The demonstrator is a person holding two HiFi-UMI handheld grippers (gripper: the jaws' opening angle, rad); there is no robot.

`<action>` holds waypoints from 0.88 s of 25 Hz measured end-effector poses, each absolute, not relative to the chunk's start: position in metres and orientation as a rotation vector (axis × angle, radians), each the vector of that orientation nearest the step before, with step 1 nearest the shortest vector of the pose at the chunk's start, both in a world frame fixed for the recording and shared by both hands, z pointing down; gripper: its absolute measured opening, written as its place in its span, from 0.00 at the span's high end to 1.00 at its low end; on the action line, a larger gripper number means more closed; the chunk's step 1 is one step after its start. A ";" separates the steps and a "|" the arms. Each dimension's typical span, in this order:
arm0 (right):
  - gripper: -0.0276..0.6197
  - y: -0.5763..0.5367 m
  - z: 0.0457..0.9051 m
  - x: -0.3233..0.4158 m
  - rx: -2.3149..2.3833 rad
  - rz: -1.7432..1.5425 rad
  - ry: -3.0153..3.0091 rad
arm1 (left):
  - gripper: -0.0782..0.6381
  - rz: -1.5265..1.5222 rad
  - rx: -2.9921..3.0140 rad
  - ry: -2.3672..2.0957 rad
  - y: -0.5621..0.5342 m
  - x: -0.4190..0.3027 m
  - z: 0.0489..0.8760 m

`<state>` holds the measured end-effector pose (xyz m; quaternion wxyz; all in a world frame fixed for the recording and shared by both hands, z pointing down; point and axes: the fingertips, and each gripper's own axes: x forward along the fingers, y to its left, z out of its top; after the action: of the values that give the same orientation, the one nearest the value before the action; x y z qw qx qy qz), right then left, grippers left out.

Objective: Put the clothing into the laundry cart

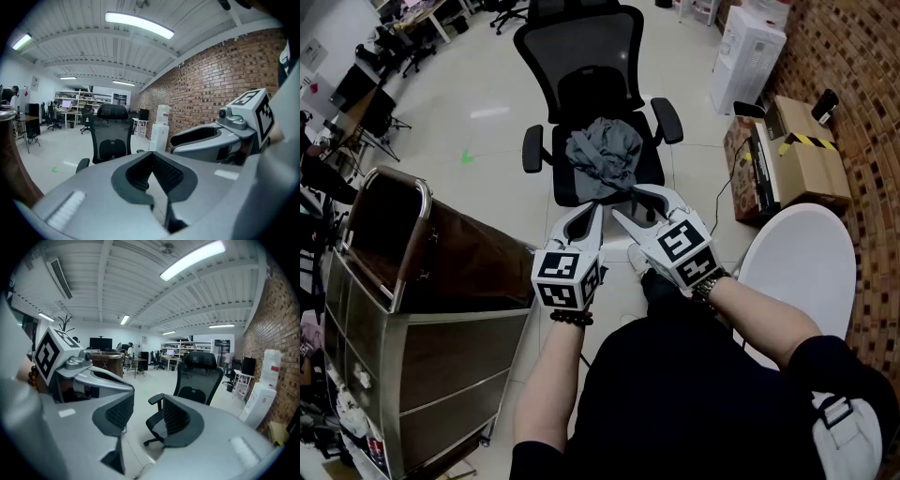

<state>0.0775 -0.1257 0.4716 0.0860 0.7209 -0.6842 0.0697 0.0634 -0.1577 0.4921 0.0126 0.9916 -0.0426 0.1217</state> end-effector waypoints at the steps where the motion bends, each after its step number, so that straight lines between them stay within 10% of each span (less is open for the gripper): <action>1: 0.66 -0.130 0.470 0.083 2.160 0.205 -2.032 | 0.89 0.377 3.085 -0.134 -0.160 0.068 0.491; 22: 0.39 -0.277 0.625 0.253 2.015 0.612 -2.023 | 0.89 0.558 2.961 -0.234 -0.299 0.223 0.589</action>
<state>0.2527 -0.2772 0.6254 0.1108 0.6858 -0.6885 0.2082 0.2229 -0.2991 0.5892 0.0594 0.9780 -0.0774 0.1842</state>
